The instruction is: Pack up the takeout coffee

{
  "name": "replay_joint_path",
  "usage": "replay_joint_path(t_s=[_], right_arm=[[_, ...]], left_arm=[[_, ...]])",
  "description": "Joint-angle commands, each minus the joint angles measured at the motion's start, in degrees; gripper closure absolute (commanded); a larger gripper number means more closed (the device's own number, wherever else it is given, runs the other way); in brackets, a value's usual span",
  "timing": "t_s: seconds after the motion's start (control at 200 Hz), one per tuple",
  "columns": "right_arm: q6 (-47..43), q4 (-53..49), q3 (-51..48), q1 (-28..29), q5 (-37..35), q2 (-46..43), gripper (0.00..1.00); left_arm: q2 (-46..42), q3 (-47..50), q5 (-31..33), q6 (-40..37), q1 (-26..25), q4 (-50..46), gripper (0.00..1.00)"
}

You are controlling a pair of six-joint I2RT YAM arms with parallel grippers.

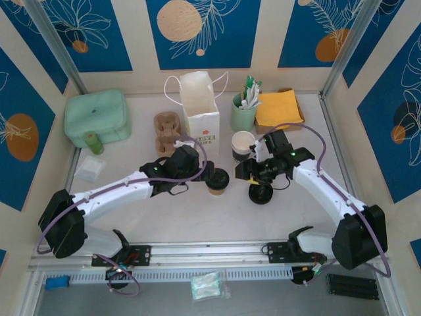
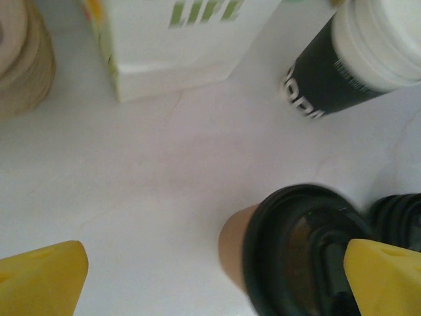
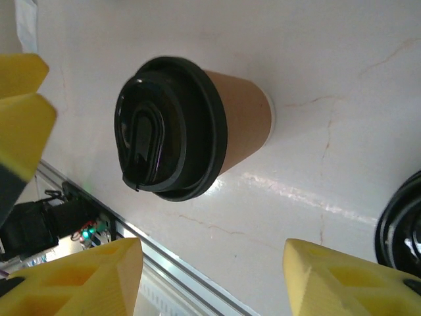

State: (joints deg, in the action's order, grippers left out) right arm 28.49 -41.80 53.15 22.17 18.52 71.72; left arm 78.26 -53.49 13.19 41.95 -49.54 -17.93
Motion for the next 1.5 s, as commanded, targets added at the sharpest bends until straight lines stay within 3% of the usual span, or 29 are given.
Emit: replay_joint_path(t_s=[0.0,0.89,1.496], right_arm=[[0.29,-0.27,2.03,1.92,0.35,1.97,0.44],[0.91,5.49,2.24,3.8,-2.83,13.71,0.47],[2.97,7.71,-3.23,3.45,-5.84,16.33,0.49]], left_arm=[[-1.46,2.18,-3.34,0.5,0.93,2.49,0.01],[3.34,5.46,-4.49,-0.03,0.99,7.76,0.01],[5.63,11.65,-5.36,2.88,0.87,12.01,0.01]])
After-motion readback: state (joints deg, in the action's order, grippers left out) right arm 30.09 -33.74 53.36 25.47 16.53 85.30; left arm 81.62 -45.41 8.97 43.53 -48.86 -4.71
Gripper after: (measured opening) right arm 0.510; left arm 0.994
